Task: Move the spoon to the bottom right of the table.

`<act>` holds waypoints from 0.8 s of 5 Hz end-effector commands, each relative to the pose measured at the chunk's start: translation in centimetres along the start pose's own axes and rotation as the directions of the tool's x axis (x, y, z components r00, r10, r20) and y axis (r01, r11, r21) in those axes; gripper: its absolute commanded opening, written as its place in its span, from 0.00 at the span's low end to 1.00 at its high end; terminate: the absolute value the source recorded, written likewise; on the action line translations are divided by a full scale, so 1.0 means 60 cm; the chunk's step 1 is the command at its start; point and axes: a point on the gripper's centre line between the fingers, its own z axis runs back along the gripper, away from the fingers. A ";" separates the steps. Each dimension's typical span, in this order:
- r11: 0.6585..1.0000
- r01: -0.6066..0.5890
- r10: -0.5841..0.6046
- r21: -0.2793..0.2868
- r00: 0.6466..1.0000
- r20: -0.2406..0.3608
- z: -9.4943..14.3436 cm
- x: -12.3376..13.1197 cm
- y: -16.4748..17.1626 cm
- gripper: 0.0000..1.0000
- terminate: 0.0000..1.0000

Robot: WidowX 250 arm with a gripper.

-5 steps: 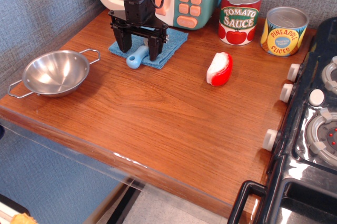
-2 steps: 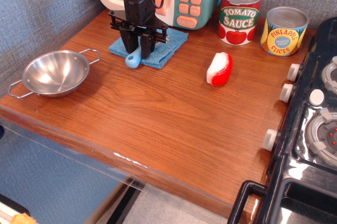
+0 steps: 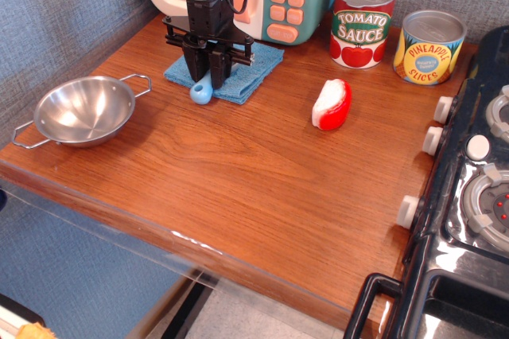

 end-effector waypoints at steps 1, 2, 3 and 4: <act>1.000 -0.014 0.015 -0.008 0.986 0.165 0.113 -0.016 0.002 0.00 0.00; 1.000 -0.010 0.012 -0.015 0.983 0.183 0.147 -0.048 -0.009 0.00 0.00; 0.999 0.031 -0.028 -0.012 0.987 0.156 0.148 -0.085 -0.043 0.00 0.00; 0.995 0.093 -0.090 -0.022 0.989 0.114 0.141 -0.123 -0.096 0.00 0.00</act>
